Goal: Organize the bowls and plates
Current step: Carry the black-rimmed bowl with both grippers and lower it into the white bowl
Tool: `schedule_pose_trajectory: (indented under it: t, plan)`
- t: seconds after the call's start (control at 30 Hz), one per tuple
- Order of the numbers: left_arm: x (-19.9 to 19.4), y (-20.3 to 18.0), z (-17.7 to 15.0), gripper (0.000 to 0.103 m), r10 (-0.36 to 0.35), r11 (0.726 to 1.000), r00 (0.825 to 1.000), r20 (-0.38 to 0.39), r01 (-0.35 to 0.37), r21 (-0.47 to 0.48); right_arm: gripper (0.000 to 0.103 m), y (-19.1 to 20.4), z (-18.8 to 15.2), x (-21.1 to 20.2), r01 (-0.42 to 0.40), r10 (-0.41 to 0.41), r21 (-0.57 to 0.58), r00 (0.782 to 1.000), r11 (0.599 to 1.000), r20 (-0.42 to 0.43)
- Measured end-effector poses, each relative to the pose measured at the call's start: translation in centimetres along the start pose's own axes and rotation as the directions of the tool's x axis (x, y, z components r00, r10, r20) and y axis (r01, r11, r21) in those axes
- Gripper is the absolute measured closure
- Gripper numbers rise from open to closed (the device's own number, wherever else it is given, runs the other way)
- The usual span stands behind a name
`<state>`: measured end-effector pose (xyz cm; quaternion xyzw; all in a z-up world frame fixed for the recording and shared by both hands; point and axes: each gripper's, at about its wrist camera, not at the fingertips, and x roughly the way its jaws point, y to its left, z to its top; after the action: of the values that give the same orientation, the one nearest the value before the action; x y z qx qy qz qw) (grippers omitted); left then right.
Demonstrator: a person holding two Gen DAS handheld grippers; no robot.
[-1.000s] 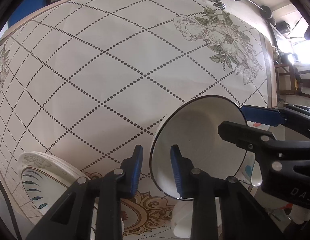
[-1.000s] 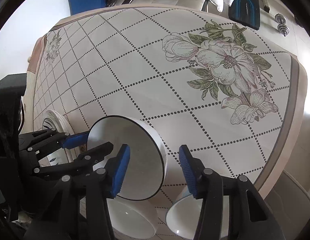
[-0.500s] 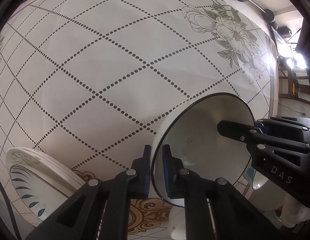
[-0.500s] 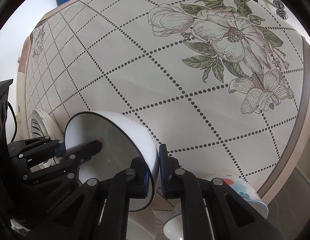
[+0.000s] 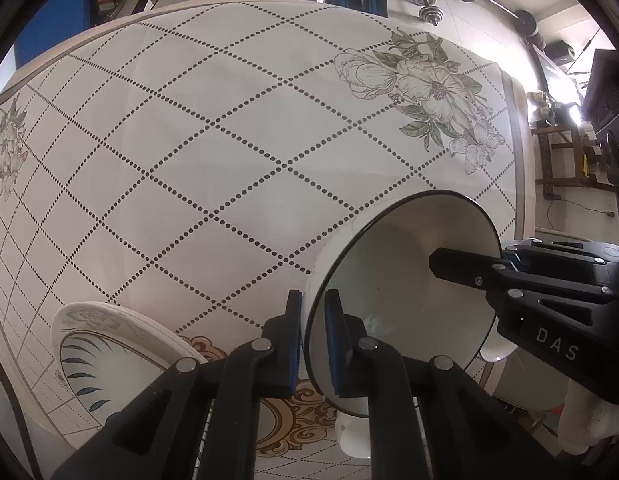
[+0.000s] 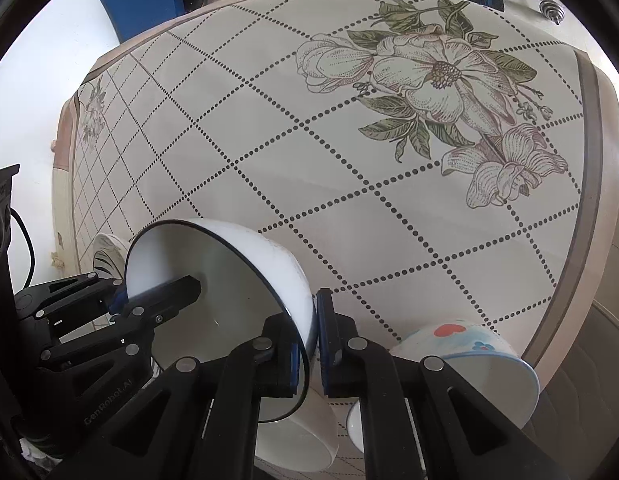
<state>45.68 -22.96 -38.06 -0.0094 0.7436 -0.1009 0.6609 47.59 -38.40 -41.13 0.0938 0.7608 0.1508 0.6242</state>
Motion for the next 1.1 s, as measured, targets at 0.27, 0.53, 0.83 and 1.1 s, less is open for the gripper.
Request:
schedule_pose_trajectory:
  t: [0.27, 0.53, 0.83, 1.1]
  plan:
    - [-3.2, -1.9, -2.4, 0.094, -0.005, 0.997, 1.000, 0.020, 0.003, 0.080, 0.094, 0.1, -3.7, -4.1, -0.017, 0.015, 0.038, 0.998, 0.999, 0.060]
    - [-1.5, -3.9, -7.3, 0.094, 0.002, 0.989, 0.999, -0.037, 0.003, 0.150, 0.094, -0.1, -10.5, -3.2, -0.021, 0.016, 0.088, 0.998, 0.996, 0.056]
    - [0.3, -4.3, -10.2, 0.094, 0.051, 0.981, 0.995, -0.084, -0.034, 0.190, 0.094, -0.4, -14.6, 0.3, 0.010, -0.012, 0.127, 1.000, 0.992, 0.019]
    - [1.7, -4.7, -10.9, 0.094, 0.099, 0.975, 0.988, -0.116, -0.074, 0.208, 0.094, 0.1, -15.4, 2.3, 0.040, -0.038, 0.123, 0.999, 0.992, -0.014]
